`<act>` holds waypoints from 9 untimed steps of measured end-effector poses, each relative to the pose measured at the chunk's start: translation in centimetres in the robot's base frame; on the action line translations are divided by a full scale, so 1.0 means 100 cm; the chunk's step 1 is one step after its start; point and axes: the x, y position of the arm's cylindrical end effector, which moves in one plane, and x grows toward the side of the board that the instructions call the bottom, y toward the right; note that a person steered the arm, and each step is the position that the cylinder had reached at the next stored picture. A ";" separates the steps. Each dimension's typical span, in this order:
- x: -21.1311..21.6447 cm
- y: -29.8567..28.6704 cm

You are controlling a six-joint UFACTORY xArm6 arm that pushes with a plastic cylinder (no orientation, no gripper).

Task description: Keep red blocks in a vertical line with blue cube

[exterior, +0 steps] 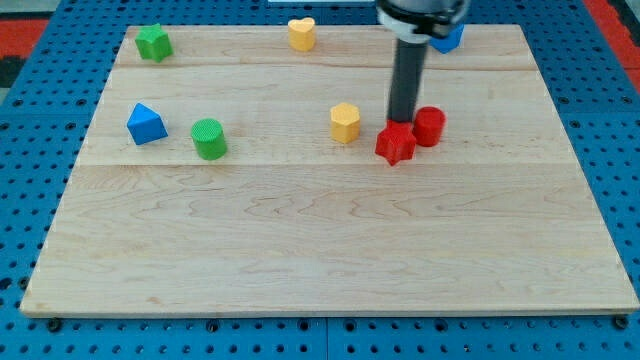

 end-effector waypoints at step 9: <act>0.035 0.067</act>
